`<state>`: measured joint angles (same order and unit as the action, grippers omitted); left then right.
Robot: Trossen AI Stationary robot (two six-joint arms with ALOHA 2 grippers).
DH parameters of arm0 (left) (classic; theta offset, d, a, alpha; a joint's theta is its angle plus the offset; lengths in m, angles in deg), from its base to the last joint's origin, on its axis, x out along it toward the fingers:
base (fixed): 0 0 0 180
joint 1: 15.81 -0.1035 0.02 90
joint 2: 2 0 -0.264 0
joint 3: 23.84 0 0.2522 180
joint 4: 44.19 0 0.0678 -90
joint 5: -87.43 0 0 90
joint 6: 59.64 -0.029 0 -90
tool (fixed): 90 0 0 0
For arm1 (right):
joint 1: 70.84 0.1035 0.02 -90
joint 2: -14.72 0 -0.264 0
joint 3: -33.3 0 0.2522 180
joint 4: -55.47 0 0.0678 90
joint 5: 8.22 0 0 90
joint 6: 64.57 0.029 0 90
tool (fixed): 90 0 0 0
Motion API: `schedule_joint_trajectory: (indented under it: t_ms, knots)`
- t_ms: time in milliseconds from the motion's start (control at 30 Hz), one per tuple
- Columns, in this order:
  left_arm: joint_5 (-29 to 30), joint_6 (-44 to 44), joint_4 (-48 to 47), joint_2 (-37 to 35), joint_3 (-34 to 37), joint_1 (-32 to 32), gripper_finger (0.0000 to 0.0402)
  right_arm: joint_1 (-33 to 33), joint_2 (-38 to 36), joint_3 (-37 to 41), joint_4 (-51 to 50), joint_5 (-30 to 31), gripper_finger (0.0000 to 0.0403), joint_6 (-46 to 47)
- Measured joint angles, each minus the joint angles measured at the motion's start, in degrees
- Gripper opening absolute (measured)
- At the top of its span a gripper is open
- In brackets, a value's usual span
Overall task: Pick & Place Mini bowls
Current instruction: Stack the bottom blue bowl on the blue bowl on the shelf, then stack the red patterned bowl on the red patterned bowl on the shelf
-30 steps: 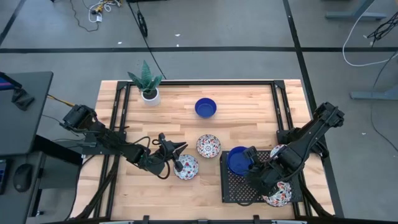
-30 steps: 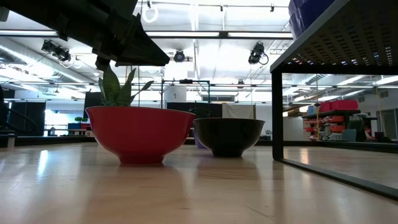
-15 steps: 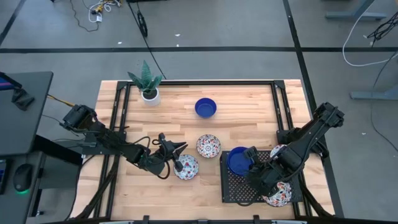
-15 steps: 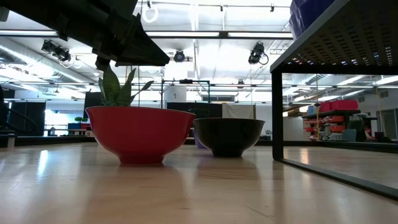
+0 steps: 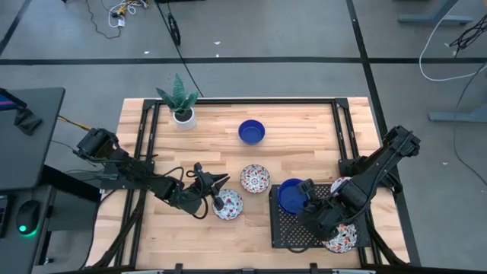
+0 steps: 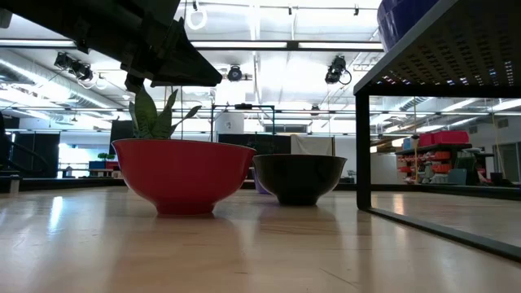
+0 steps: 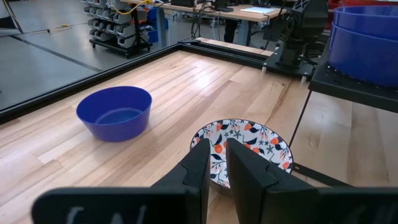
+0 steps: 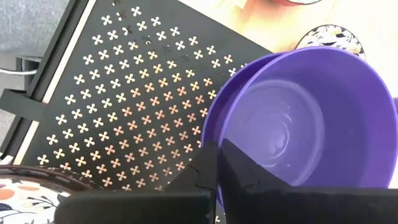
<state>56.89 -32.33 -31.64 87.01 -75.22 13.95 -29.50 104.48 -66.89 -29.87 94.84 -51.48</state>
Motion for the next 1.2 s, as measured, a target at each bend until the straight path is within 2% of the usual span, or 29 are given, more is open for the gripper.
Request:
schedule_joint_trajectory:
  t_ms: [233, 700, 1200]
  knots:
    - [-0.4, 0.0, 0.0, 0.0, 0.0, 0.0, 0.0055, 0.0, 0.0, 1.8, 0.8, -0.1, 0.0007, 0.1]
    - [-0.4, 0.2, 0.0, 0.0, 0.0, 0.0, 0.0055, 0.0, -0.3, 3.8, 3.0, -0.7, 0.0036, -0.3]
    - [-0.4, 0.2, 0.0, 0.0, 0.0, 0.0, 0.0055, 0.0, -0.6, 3.8, 2.9, 0.1, 0.0088, -0.5]
